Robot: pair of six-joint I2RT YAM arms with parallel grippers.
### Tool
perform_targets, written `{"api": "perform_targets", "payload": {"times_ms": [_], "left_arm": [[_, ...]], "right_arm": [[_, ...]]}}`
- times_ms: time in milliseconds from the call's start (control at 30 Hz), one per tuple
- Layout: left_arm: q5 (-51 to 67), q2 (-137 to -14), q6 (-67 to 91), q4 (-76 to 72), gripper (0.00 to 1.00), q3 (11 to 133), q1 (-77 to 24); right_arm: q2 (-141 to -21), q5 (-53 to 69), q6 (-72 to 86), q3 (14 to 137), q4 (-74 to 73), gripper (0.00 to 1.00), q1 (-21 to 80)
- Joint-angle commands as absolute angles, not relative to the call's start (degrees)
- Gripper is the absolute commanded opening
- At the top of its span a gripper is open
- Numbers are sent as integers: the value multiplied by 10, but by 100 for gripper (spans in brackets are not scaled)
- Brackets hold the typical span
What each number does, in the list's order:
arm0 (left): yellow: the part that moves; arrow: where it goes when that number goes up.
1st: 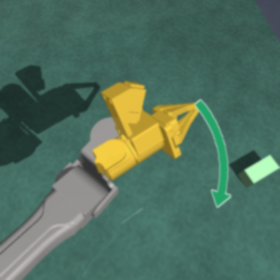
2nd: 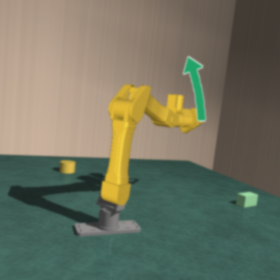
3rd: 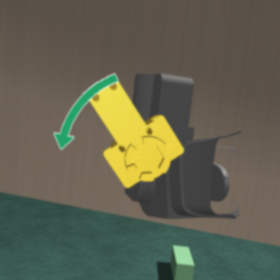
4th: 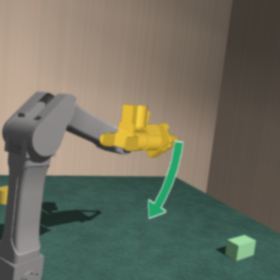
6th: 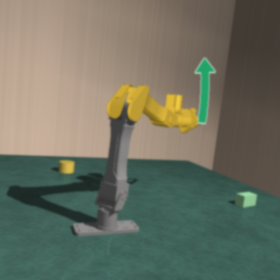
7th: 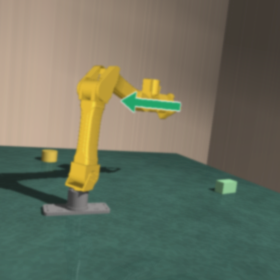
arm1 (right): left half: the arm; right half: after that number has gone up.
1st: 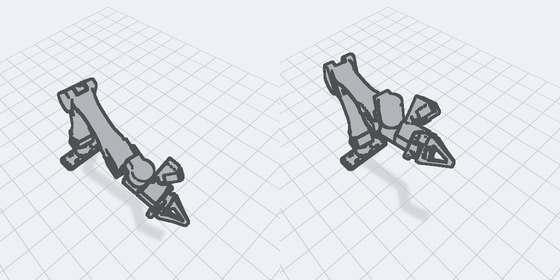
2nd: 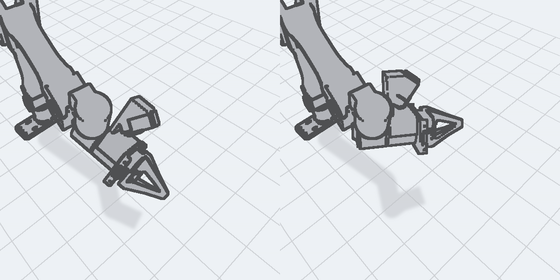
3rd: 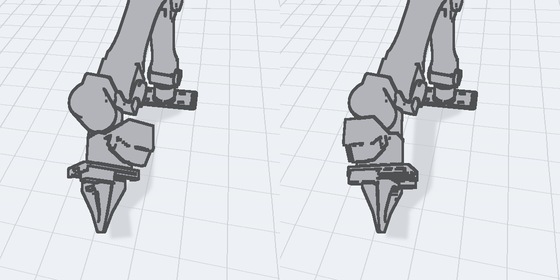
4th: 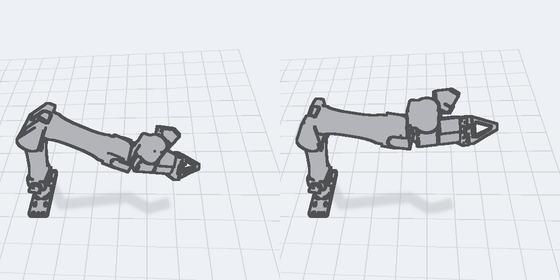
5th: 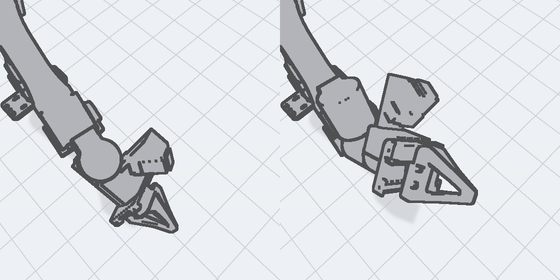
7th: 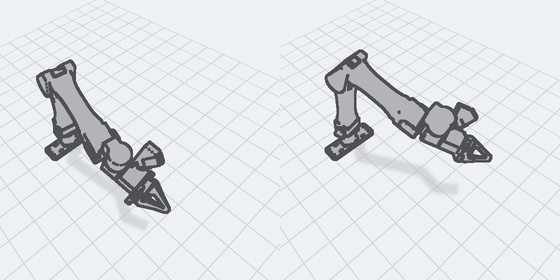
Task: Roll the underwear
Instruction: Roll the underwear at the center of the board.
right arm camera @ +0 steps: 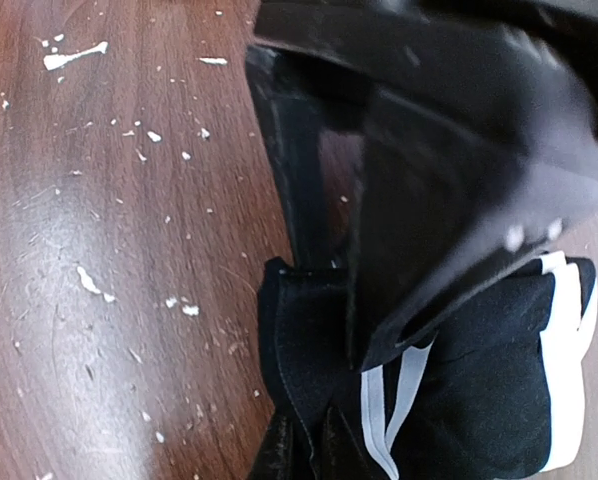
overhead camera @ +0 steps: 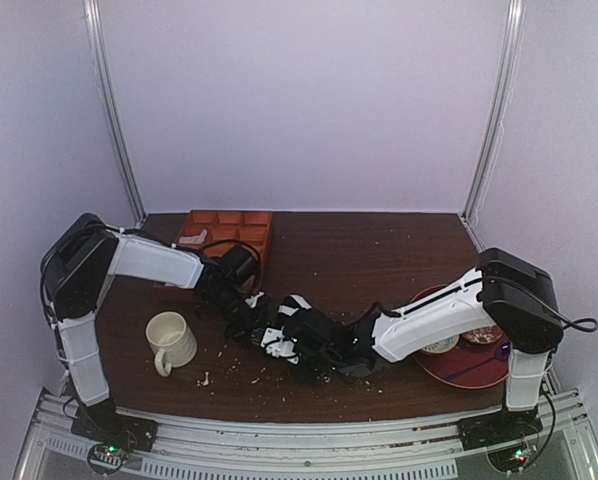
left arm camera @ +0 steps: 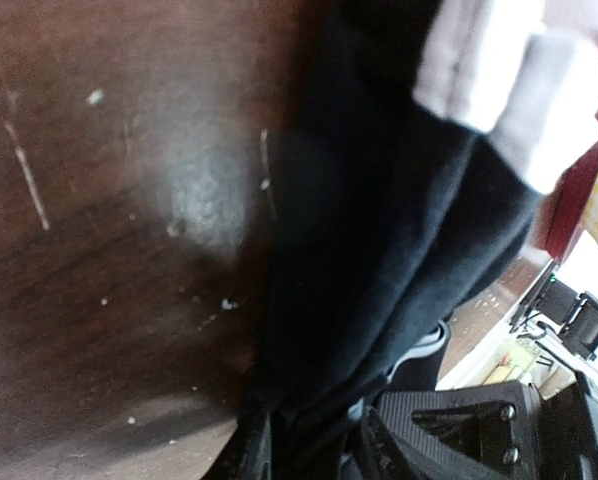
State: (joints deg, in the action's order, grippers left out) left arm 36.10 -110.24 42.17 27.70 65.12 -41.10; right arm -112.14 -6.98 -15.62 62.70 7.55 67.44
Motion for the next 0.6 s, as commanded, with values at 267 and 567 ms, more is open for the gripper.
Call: {"api": "perform_targets", "payload": {"times_ms": [267,567], "left_arm": [[359,-1018,457,241,41,635,-362],[352,-1007,462,237,41,627,-360]], "right_arm": [[-1062,124,-64,607,11,0,605],[-1069,255,4,605,20,0,539]]}}
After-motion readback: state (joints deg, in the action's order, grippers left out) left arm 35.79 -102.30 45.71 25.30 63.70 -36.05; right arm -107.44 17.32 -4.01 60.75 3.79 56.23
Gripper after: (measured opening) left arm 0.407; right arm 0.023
